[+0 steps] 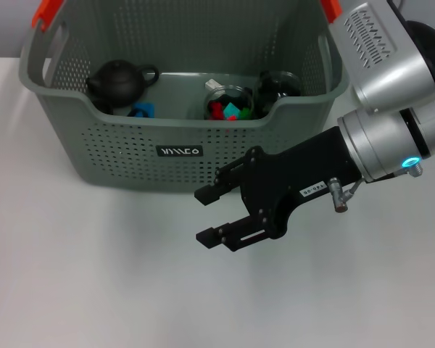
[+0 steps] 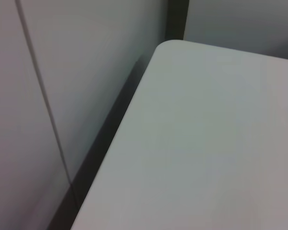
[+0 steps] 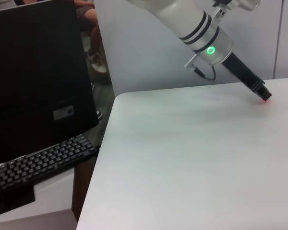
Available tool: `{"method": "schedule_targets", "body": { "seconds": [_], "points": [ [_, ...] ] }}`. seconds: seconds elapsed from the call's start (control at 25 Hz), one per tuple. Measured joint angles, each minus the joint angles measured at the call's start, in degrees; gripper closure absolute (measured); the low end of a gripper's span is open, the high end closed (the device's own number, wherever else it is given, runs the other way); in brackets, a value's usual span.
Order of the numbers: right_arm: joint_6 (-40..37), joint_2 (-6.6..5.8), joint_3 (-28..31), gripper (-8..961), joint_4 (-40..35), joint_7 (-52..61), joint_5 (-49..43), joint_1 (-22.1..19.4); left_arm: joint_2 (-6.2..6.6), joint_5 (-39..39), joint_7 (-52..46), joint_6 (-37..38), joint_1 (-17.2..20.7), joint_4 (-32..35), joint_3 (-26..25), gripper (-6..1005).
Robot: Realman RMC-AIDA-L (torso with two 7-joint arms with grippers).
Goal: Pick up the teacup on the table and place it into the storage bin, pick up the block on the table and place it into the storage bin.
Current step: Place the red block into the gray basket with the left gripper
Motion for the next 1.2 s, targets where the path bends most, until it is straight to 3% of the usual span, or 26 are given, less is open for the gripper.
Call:
{"method": "schedule_targets", "body": {
  "seconds": [0.16,0.24,0.44,0.56,0.96,1.2],
  "points": [
    [0.05,-0.02,-0.01,321,0.38,0.00,0.02,0.02,-0.35,-0.95,-0.12,7.03,-0.05,4.55,0.05,807],
    [-0.17,-0.15,0.04,321,1.44,-0.15,-0.09,0.03,-0.54,-4.03,0.91,14.08,-0.04,8.30,0.05,808],
    [-2.58,-0.65,0.40,321,5.49,-0.53,-2.80,0.02,-0.62,-20.05,8.06,30.33,1.23,14.79,-2.26,808],
    [-4.51,-0.66,0.52,320,6.95,-0.47,-4.96,-0.27,0.77,-30.65,11.71,38.98,2.51,16.22,-4.75,808],
    [-5.09,-0.59,2.30,326,9.32,-0.50,-6.76,-2.46,1.38,-36.52,13.07,46.88,4.47,23.32,-10.25,808],
    [-5.63,-0.82,2.62,326,9.71,0.45,-8.07,-2.17,1.69,-48.04,11.69,60.10,2.30,26.82,-10.48,808]
  ]
}}
